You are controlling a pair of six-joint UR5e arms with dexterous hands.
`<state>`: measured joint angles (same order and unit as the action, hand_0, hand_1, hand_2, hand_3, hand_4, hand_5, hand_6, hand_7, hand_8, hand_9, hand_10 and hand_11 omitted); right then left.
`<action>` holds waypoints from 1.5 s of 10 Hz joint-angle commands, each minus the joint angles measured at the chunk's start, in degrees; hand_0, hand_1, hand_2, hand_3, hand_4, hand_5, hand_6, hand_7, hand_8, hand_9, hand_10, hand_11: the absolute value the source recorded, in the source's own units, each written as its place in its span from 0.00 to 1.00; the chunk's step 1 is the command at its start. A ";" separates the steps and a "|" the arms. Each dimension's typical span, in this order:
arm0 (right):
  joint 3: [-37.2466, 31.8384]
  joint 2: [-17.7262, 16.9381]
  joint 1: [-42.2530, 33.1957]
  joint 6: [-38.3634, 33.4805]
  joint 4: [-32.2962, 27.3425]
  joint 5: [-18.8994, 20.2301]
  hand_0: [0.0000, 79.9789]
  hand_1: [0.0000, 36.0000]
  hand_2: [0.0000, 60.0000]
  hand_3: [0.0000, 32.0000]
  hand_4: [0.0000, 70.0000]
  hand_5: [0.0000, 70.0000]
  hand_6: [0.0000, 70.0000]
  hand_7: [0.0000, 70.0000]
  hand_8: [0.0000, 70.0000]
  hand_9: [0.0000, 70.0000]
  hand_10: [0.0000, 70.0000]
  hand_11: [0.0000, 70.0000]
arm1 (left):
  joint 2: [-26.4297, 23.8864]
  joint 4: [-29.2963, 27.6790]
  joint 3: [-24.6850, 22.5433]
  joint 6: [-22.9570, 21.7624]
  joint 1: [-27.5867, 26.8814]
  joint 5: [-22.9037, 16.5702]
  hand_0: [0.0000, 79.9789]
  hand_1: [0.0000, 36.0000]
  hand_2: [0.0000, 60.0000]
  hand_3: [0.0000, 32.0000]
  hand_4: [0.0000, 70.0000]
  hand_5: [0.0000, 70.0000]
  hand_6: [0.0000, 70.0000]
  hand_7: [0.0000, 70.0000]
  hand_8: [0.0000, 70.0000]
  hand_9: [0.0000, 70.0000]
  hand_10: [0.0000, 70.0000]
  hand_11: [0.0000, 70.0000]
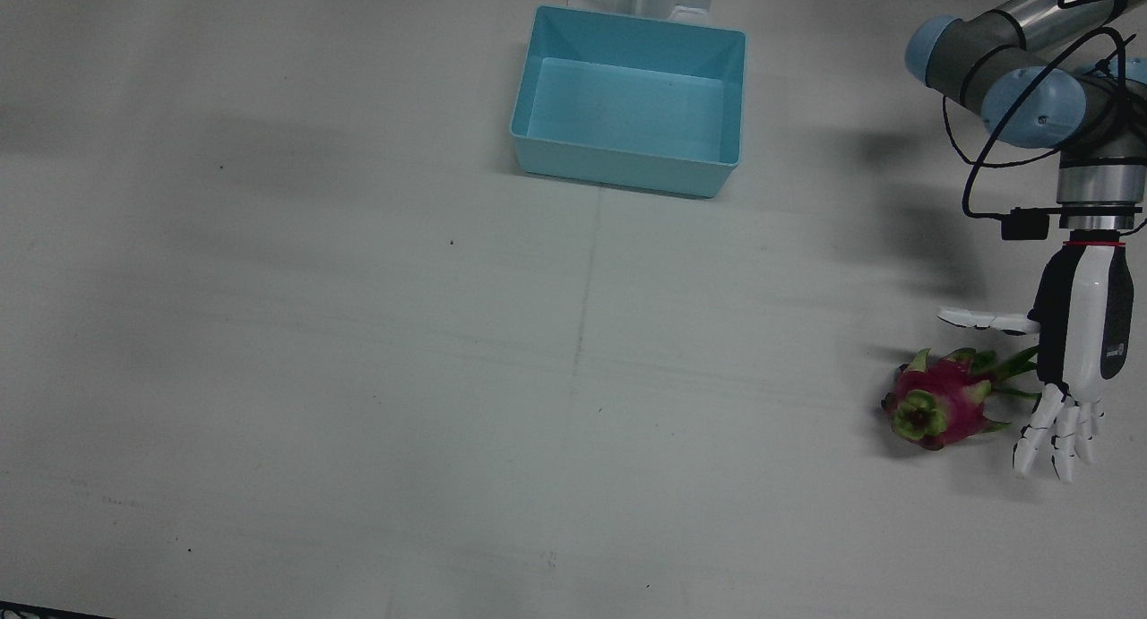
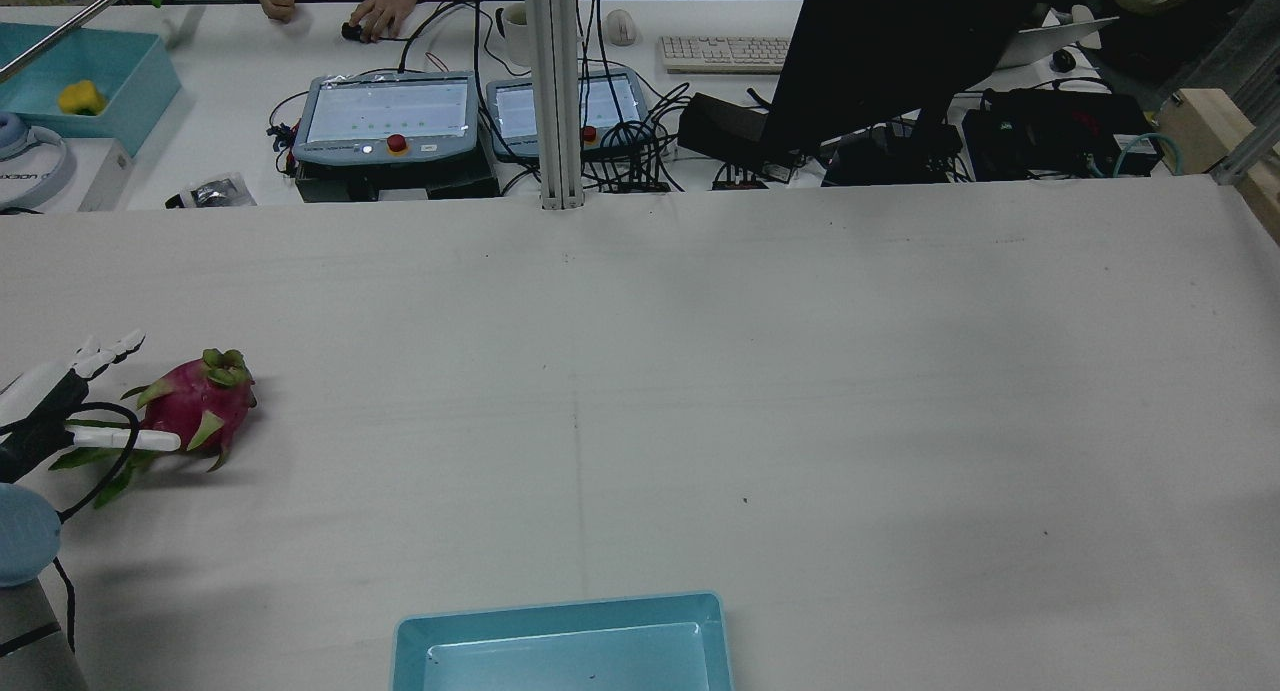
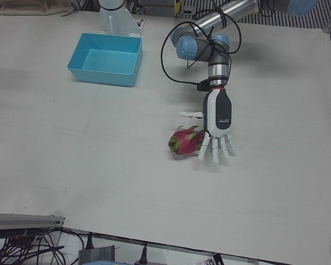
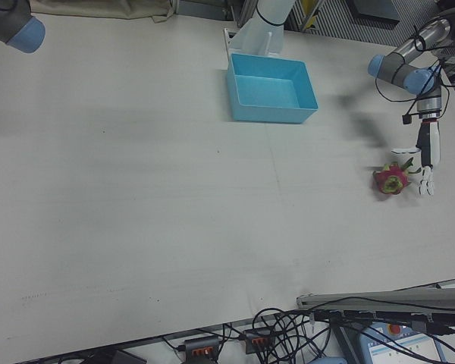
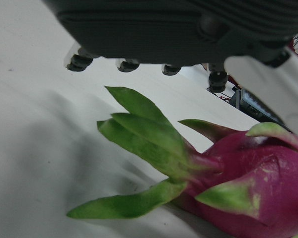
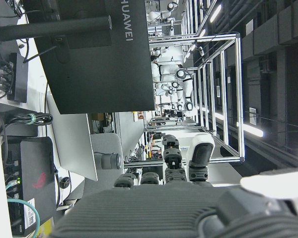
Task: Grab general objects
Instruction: 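Move the left hand down beside the pink dragon fruit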
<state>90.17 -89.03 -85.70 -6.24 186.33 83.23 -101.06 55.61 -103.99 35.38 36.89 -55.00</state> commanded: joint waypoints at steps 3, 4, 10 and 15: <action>0.00 0.00 0.00 0.00 0.00 0.00 0.00 0.00 0.00 0.00 0.00 0.00 0.00 0.00 0.00 0.00 0.00 0.00 | -1.33 -0.32 2.11 -0.22 -3.39 5.17 0.60 0.31 0.00 1.00 0.00 0.00 0.00 0.00 0.00 0.00 0.06 0.11; 0.00 0.00 0.01 0.00 0.00 0.00 0.00 0.00 0.00 0.00 0.00 0.00 0.00 0.00 0.00 0.00 0.00 0.00 | -1.86 -1.28 3.34 -0.13 -3.58 5.34 0.61 0.32 0.00 1.00 0.00 0.00 0.00 0.00 0.00 0.00 0.06 0.10; 0.00 0.00 -0.08 0.00 0.00 0.00 0.00 0.00 0.00 0.00 0.00 0.00 0.00 0.00 0.00 0.00 0.00 0.00 | -4.14 -1.47 5.11 -0.05 -3.93 11.32 0.61 0.33 0.00 1.00 0.00 0.00 0.00 0.00 0.00 0.00 0.07 0.12; 0.00 0.00 0.00 0.00 0.00 0.00 0.00 0.00 0.00 0.00 0.00 0.00 0.00 0.00 0.00 0.00 0.00 0.00 | -5.64 -1.64 8.45 -0.04 -7.09 14.02 0.61 0.32 0.00 1.00 0.00 0.00 0.00 0.00 0.00 0.00 0.07 0.12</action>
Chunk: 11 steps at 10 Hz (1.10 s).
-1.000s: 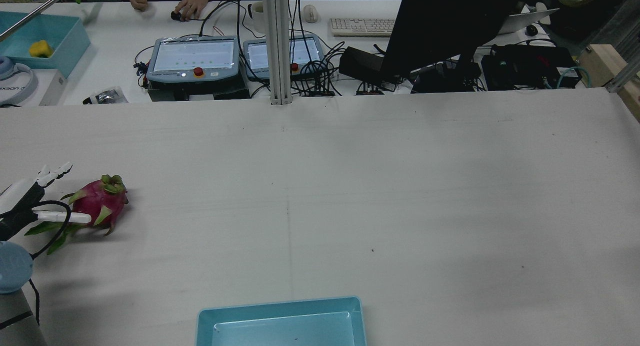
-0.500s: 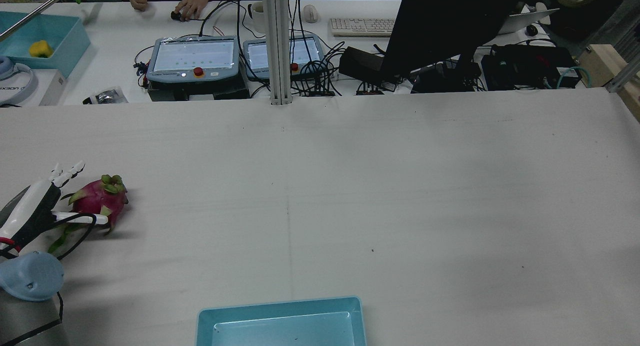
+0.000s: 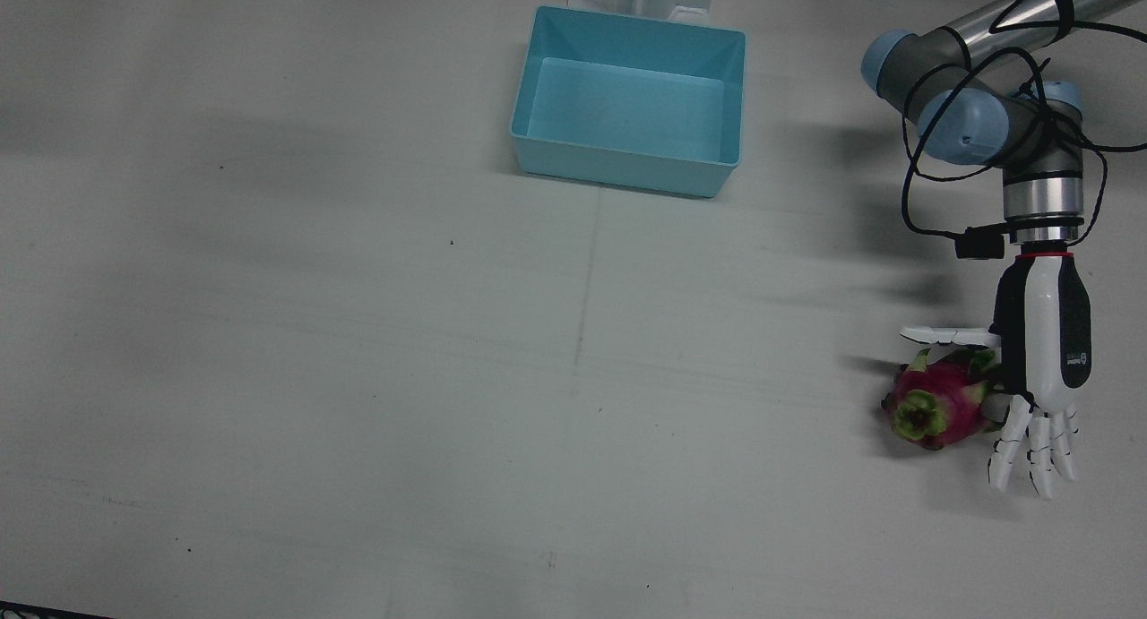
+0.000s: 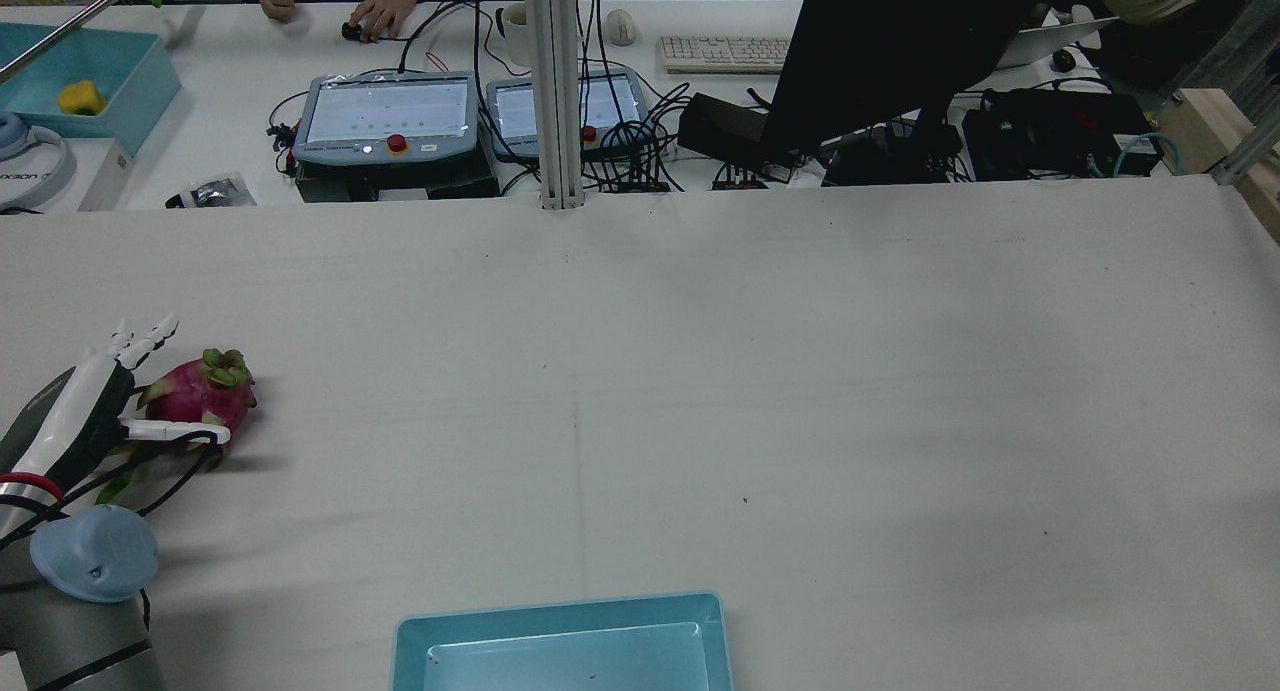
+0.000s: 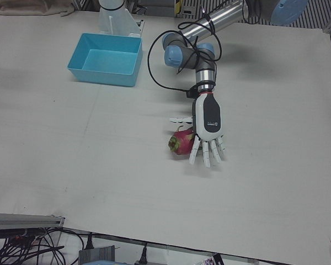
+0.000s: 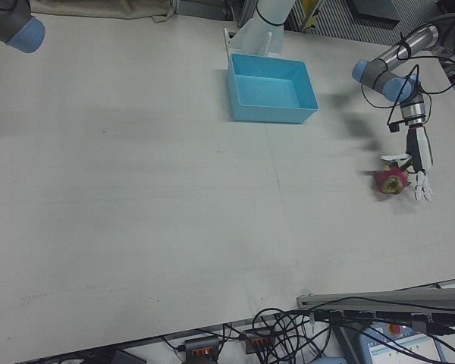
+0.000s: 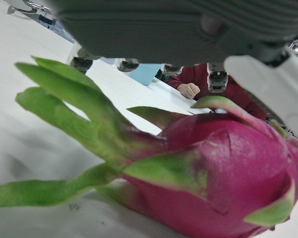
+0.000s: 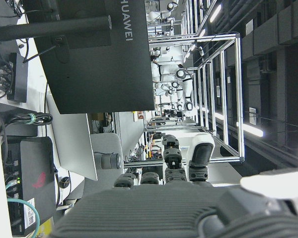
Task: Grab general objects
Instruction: 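Move the left hand down beside the pink dragon fruit, then close the left hand's fingers around the pink dragon fruit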
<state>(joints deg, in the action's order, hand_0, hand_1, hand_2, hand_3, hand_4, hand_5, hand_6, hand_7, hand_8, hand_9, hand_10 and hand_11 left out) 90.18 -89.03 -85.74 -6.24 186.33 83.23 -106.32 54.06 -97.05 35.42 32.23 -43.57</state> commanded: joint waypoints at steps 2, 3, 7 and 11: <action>0.00 0.00 -0.04 0.00 0.00 0.00 0.00 0.00 0.00 0.00 0.00 0.00 0.00 0.00 0.00 0.00 0.00 0.00 | -0.38 0.08 1.69 -0.09 -3.31 3.49 0.61 0.32 0.00 1.00 0.00 0.00 0.00 0.00 0.00 0.00 0.07 0.12; 0.00 0.00 -0.04 0.00 0.00 0.00 0.00 0.00 0.00 0.00 0.00 0.00 0.00 0.00 0.00 0.00 0.00 0.00 | -0.38 0.34 1.86 -0.09 -3.31 3.49 0.61 0.32 0.00 1.00 0.00 0.00 0.00 0.00 0.00 0.00 0.07 0.12; 0.00 0.00 0.04 0.00 0.00 0.00 0.00 0.00 0.00 0.00 0.00 0.00 0.00 0.00 0.00 0.00 0.00 0.00 | -0.91 -0.01 4.93 -0.26 -2.70 3.14 0.61 0.33 0.00 0.88 0.00 0.00 0.00 0.00 0.00 0.00 0.07 0.12; 0.00 0.00 -0.04 0.00 0.09 0.00 0.00 0.00 0.00 0.00 0.00 0.00 0.00 0.00 0.00 0.00 0.00 0.00 | -2.58 1.65 5.20 -3.32 -1.20 2.61 0.62 0.36 0.00 0.59 0.00 0.07 0.00 0.00 0.00 0.00 0.08 0.14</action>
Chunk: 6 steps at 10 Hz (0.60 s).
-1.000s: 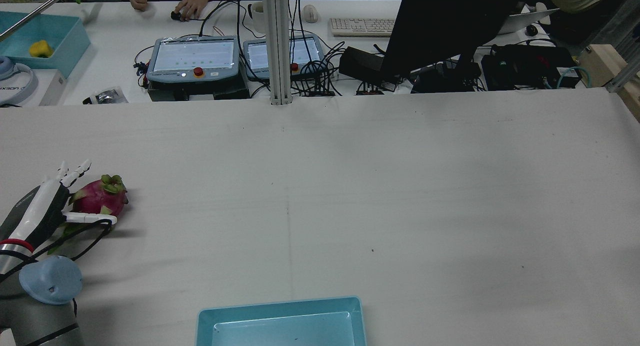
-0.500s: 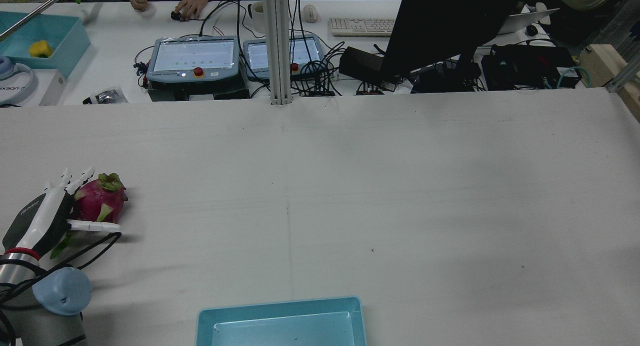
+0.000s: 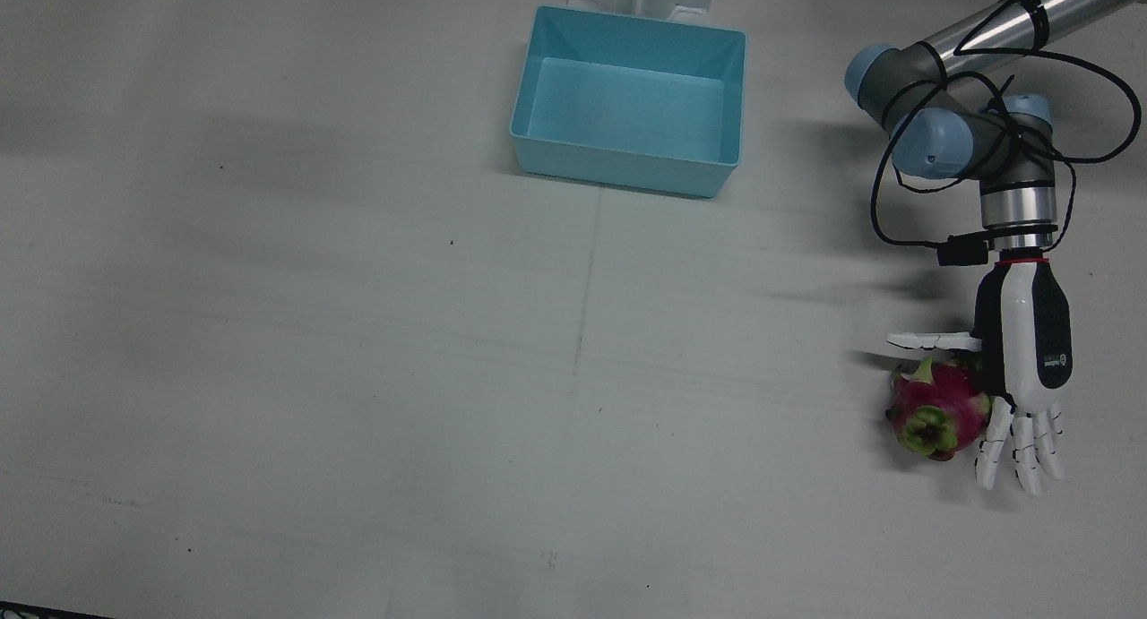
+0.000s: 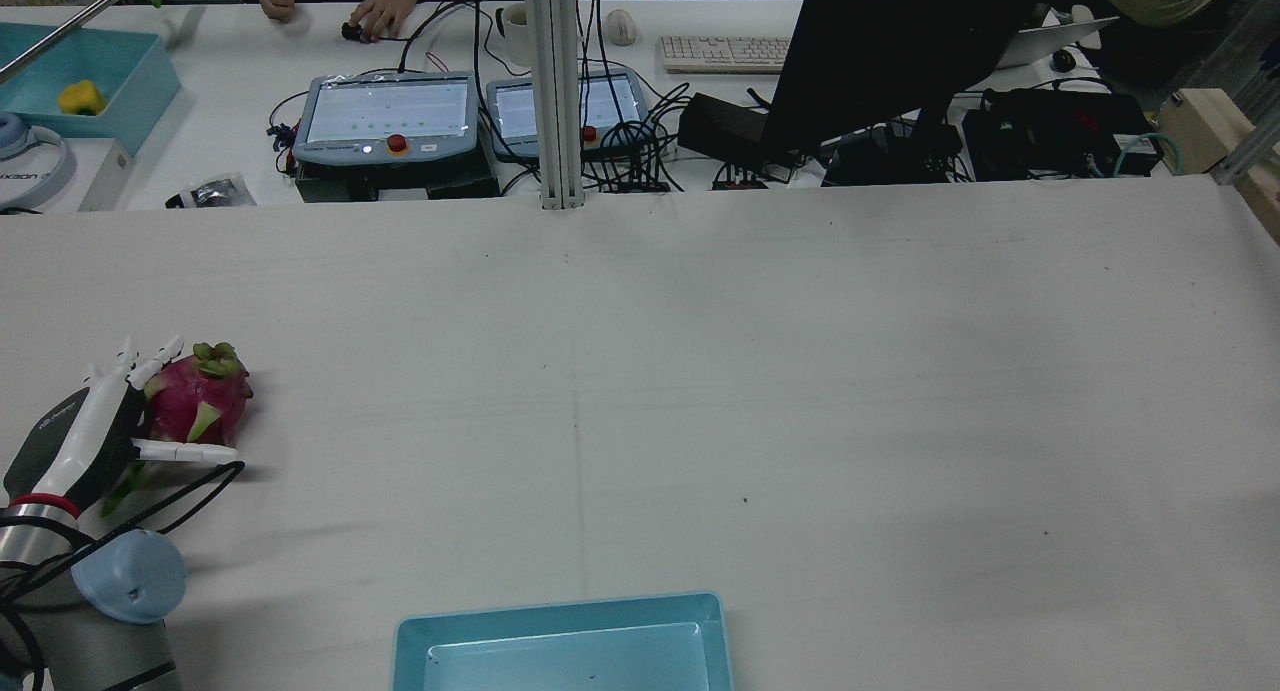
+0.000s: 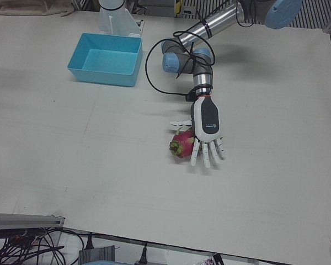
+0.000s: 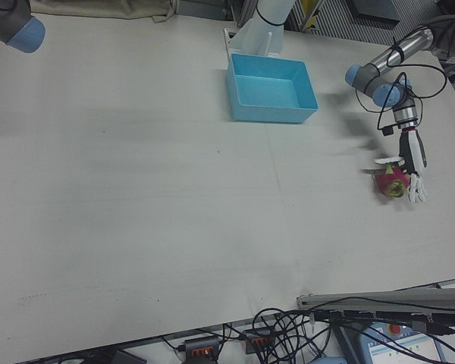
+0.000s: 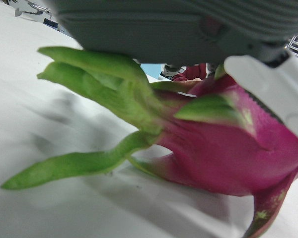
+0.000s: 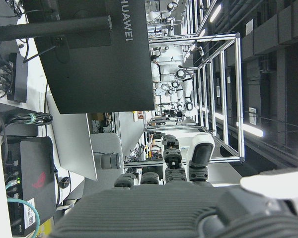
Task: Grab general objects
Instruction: 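Close the left hand's fingers around the pink dragon fruit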
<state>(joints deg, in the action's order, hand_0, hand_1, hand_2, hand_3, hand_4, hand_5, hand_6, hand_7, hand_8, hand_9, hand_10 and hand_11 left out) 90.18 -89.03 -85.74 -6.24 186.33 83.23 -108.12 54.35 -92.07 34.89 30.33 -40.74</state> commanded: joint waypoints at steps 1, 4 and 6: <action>0.00 0.00 -0.04 0.00 0.00 0.00 0.00 0.00 0.00 0.00 0.00 0.00 0.00 0.00 0.00 0.00 0.00 0.00 | -0.87 2.15 0.14 -4.29 0.70 -0.30 0.62 0.36 0.00 0.54 0.00 0.08 0.00 0.00 0.00 0.00 0.08 0.14; 0.00 0.00 -0.04 0.00 0.00 0.00 0.00 0.00 0.00 0.00 0.00 0.00 0.00 0.00 0.00 0.00 0.00 0.00 | -4.37 3.39 2.32 -4.92 0.70 -0.74 0.62 0.37 0.00 0.55 0.00 0.07 0.00 0.00 0.00 0.00 0.09 0.15; 0.00 0.00 0.04 0.00 0.00 0.00 0.00 0.00 0.00 0.00 0.00 0.00 0.00 0.00 0.00 0.00 0.00 0.00 | -5.09 3.39 3.30 -4.92 0.61 -0.74 0.63 0.38 0.00 0.55 0.00 0.09 0.00 0.01 0.00 0.00 0.08 0.14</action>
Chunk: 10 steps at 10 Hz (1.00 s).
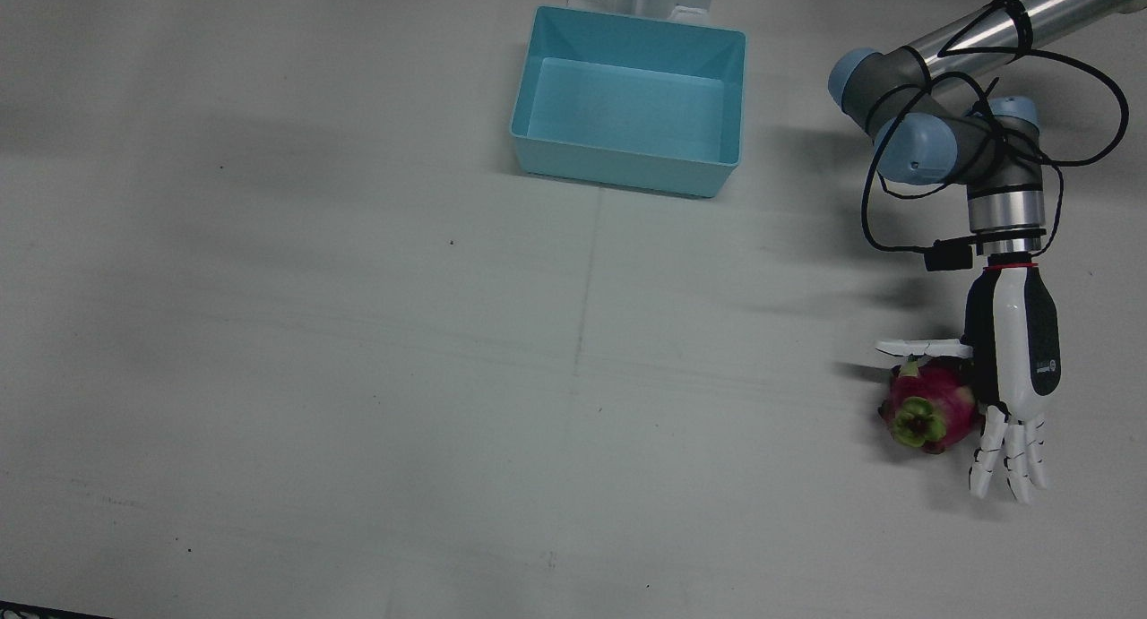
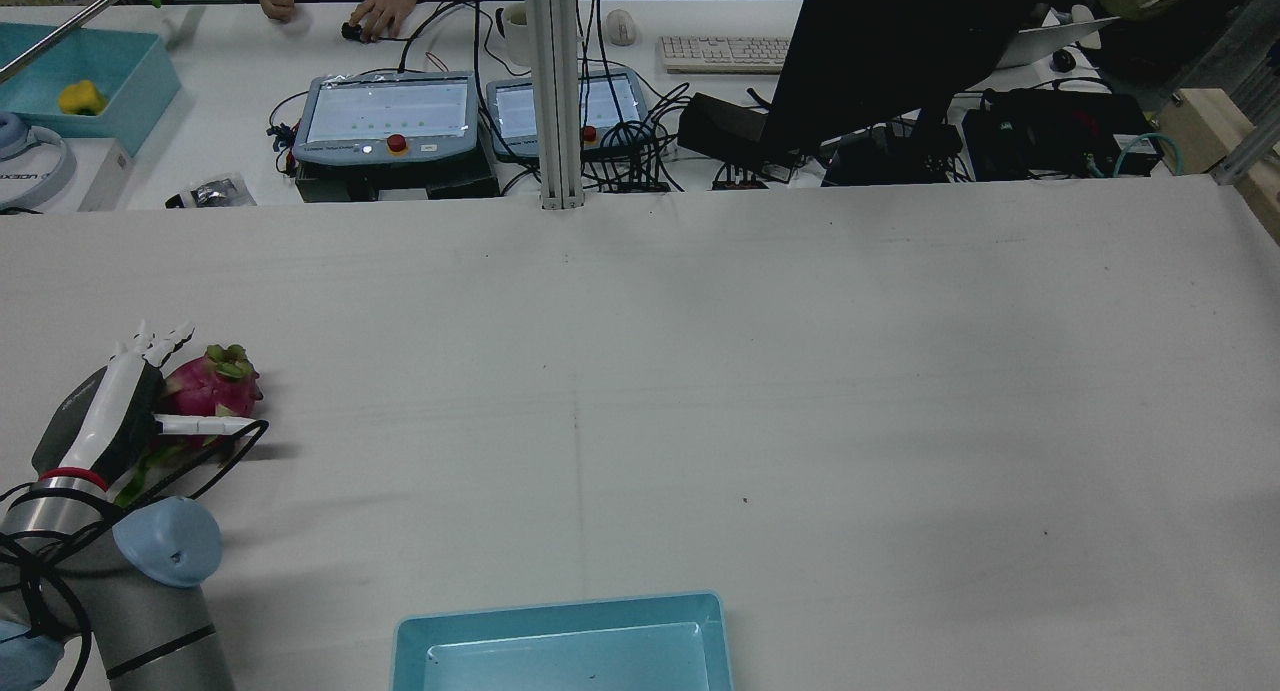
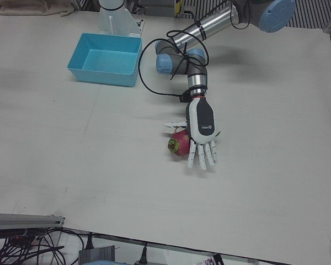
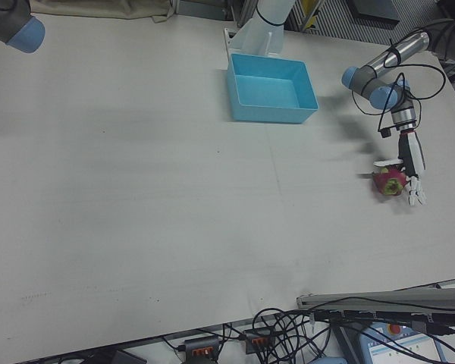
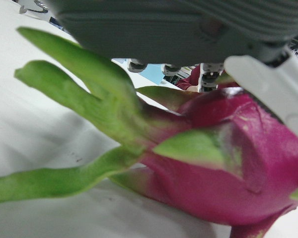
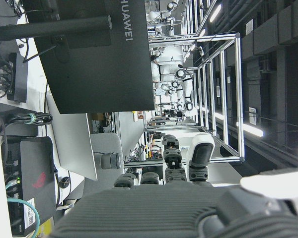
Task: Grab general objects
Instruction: 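Close the left hand's fingers around the pink dragon fruit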
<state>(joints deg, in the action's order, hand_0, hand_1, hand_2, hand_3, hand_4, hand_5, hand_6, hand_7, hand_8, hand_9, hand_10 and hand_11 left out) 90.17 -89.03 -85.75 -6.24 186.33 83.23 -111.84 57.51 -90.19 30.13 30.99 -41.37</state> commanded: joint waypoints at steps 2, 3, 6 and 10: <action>0.00 0.00 -0.03 0.00 0.00 0.00 0.00 0.00 0.00 0.00 0.00 0.00 0.00 0.00 0.00 0.00 0.00 0.00 | -1.63 0.33 1.77 -0.25 -0.05 -0.12 0.63 0.39 0.00 0.48 0.00 0.10 0.00 0.01 0.00 0.00 0.09 0.15; 0.00 0.00 -0.03 0.00 0.00 0.00 0.00 0.00 0.00 0.00 0.00 0.00 0.00 0.00 0.00 0.00 0.00 0.00 | -1.63 0.59 1.95 -0.25 -0.05 -0.03 0.63 0.39 0.00 0.47 0.00 0.10 0.00 0.01 0.00 0.00 0.08 0.15; 0.00 0.00 -0.03 0.00 0.00 0.00 0.00 0.00 0.00 0.00 0.00 0.00 0.00 0.00 0.00 0.00 0.00 0.00 | -1.72 2.77 2.57 -0.42 -0.05 0.15 0.63 0.40 0.00 0.22 0.00 0.12 0.00 0.03 0.00 0.00 0.09 0.16; 0.00 0.00 0.06 0.00 0.00 0.00 0.00 0.00 0.00 0.00 0.00 0.00 0.00 0.00 0.00 0.00 0.00 0.00 | -2.24 5.24 2.57 -0.42 -0.05 0.76 0.61 0.43 0.22 0.00 0.00 0.30 0.26 0.35 0.17 0.05 0.57 0.82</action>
<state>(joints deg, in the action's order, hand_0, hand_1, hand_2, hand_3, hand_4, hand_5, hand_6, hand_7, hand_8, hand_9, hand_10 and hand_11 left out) 90.18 -89.03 -85.73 -6.24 186.33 83.23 -113.79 61.41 -87.65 29.68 30.95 -41.05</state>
